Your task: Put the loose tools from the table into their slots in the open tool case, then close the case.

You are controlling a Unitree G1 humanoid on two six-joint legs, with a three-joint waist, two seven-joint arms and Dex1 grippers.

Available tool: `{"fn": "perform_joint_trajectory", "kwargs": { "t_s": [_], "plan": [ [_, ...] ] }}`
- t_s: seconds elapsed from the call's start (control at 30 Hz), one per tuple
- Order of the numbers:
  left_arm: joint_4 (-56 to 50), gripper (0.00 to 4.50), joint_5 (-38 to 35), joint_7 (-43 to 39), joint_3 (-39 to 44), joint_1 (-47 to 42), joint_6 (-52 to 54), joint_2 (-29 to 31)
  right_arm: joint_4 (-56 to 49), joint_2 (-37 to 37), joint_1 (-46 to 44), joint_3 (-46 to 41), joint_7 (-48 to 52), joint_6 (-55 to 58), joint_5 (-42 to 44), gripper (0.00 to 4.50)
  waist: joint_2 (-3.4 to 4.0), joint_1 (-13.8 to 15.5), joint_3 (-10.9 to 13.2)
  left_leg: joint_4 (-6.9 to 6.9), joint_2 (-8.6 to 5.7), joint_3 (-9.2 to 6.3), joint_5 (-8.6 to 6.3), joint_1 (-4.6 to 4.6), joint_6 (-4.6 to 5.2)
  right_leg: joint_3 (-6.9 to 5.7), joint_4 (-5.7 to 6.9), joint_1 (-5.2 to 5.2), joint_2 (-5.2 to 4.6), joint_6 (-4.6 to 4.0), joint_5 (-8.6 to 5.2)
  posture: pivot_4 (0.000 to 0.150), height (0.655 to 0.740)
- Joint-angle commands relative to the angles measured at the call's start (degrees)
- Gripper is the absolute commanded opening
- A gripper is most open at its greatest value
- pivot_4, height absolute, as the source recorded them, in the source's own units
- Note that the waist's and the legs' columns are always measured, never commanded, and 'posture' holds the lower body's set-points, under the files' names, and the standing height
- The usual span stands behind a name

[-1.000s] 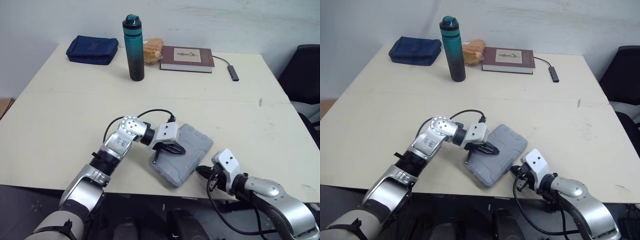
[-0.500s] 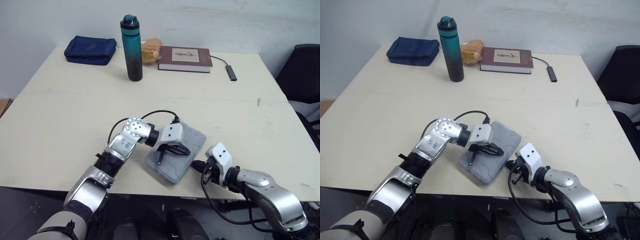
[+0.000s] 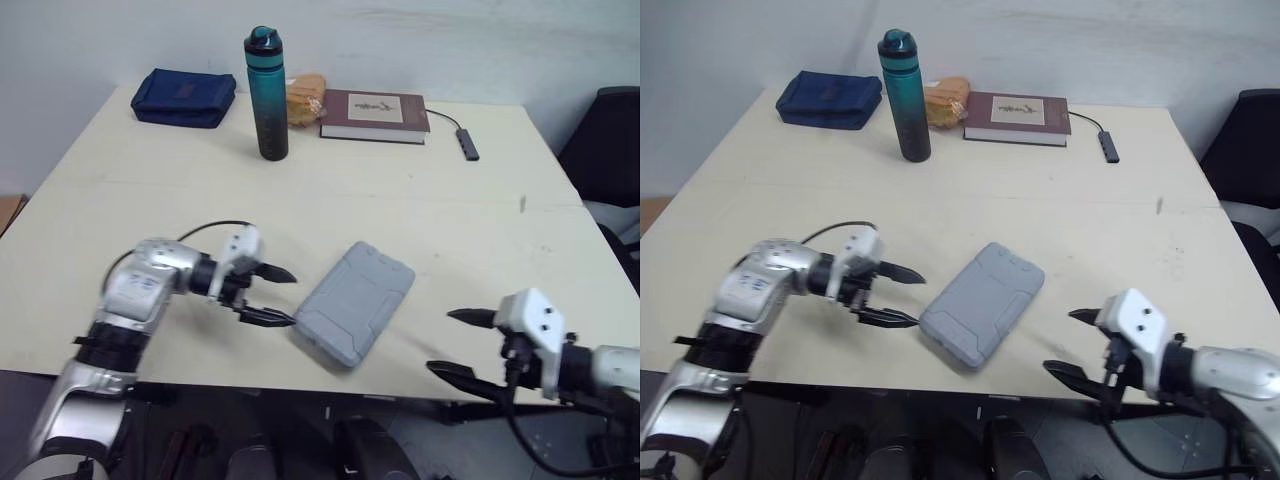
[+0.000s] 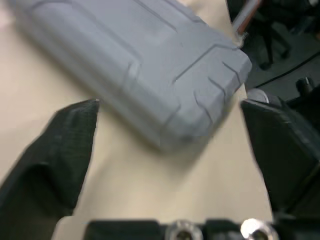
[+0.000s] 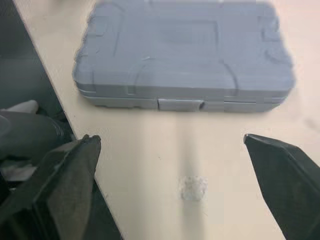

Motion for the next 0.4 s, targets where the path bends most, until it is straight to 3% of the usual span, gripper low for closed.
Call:
{"fn": "perform_joint_trajectory", "kwargs": {
  "t_s": [0.03,0.2,0.4],
  "plan": [
    [-4.4,4.49,-6.1,-2.5,12.2,3.5,4.8,10.2,3.8,-4.5,2.2,-17.4,9.2,1.6,3.4,4.50,-0.10,-0.2,0.3,-0.01,0.00,0.01,-0.02,-0.01,-0.01,0.00,-0.03,-0.01,0.00,0.00,0.00,0.150,0.7377],
    [-5.4,4.49,-8.6,-4.1,24.0,11.5,6.4,20.8,12.3,-8.7,4.3,-28.6,17.9,-0.8,1.0,4.50,-0.15,0.2,0.4,-0.25,-0.06,0.00,-0.15,0.03,0.15,-0.10,-0.41,0.08,-0.14,-0.03,-0.02,0.150,0.7377],
    [-4.9,4.49,-10.3,-1.1,28.8,13.4,6.3,21.9,16.9,-10.6,2.3,-27.3,18.6,-3.3,-0.5,4.50,-0.17,0.4,0.4,-0.58,-0.11,0.04,-0.19,-0.03,0.14,-0.13,-0.80,0.05,-0.20,0.02,-0.01,0.150,0.7377]
  ]
}}
